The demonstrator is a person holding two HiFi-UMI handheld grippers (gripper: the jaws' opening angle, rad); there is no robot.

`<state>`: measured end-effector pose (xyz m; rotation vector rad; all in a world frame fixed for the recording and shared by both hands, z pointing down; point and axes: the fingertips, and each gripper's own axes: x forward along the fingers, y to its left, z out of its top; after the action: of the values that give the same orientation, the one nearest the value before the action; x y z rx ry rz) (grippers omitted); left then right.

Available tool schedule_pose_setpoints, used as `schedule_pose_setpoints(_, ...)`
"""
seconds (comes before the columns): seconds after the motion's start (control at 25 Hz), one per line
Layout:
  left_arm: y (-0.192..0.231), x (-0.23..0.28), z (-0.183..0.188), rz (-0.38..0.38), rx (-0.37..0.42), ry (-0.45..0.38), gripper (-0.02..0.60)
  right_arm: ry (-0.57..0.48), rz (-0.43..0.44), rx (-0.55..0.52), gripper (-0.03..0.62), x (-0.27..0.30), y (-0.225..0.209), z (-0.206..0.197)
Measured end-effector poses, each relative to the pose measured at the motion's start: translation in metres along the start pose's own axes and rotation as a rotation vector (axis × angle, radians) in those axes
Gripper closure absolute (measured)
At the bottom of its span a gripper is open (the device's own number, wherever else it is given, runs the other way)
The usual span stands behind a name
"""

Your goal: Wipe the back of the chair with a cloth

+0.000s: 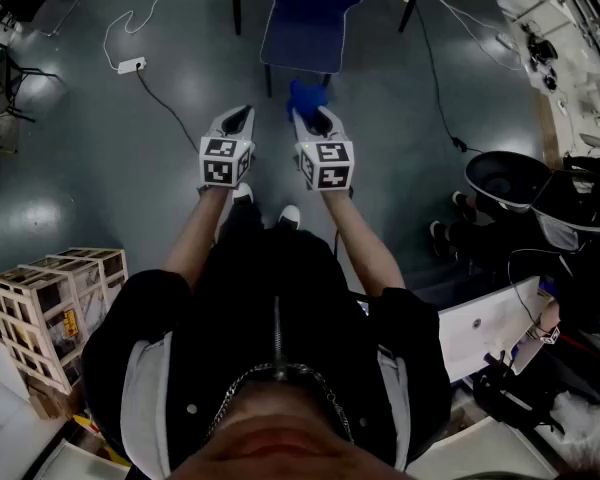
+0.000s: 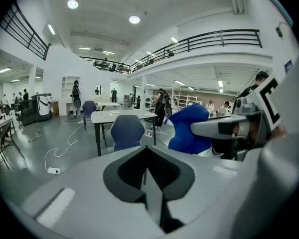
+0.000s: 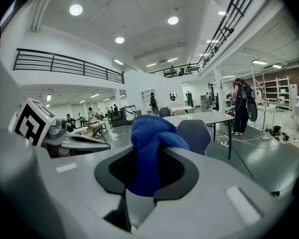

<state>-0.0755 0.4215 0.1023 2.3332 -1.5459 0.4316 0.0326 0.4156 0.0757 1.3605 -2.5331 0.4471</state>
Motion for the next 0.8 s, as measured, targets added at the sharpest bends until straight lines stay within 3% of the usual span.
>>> schedule_pose_setpoints(0.16, -0.009, 0.004, -0.001, -0.003, 0.008, 0.005, 0.571, -0.001, -0.002, 0.009, 0.502, -0.003, -0.008, -0.003)
schedule_pose_setpoints(0.4, -0.029, 0.011, 0.0, 0.005, 0.011, 0.012, 0.571, -0.02, 0.065, 0.066, 0.496, -0.015, -0.022, -0.004)
schedule_pose_setpoints(0.8, -0.031, 0.036, 0.012, -0.005, 0.028, 0.023, 0.571, -0.005, 0.06, 0.092, 0.496, -0.003, -0.042, -0.004)
